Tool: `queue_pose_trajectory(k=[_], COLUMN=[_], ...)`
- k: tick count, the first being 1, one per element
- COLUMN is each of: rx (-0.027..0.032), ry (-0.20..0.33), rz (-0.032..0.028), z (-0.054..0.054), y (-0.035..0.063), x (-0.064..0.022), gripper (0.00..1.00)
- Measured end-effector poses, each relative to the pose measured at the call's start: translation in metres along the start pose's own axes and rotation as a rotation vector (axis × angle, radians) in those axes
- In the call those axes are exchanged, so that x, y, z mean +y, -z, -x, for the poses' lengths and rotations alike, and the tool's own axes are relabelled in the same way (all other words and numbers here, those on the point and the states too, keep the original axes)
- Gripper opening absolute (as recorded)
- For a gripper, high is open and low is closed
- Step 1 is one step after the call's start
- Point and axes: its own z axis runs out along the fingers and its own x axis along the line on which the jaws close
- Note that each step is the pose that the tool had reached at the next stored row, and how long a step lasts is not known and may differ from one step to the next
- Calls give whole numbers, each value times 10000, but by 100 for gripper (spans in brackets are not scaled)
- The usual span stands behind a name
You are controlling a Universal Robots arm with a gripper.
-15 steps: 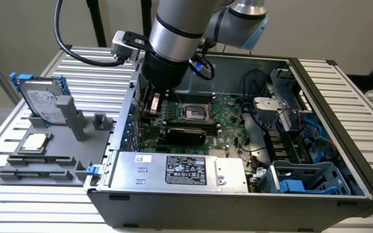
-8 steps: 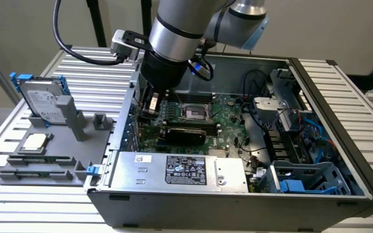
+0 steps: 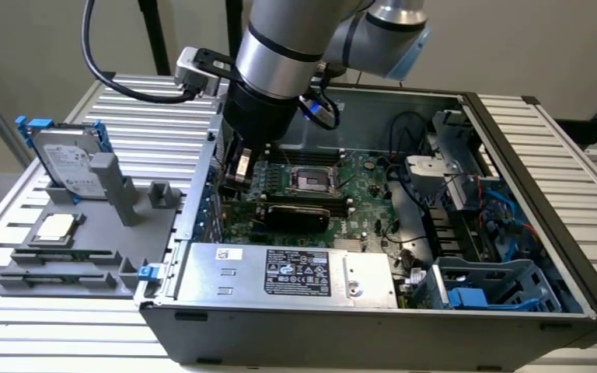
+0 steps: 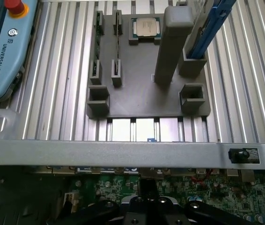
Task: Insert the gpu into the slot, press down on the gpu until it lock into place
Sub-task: 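Press down on the gpu until it lock into place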
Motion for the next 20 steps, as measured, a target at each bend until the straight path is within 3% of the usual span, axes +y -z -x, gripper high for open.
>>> queue_pose_trajectory(k=[9, 20], rx=[-45, -37], ry=[-175, -188], rz=[5, 5], z=[25, 71], y=[0, 0], x=[2, 6], gripper=[11, 11])
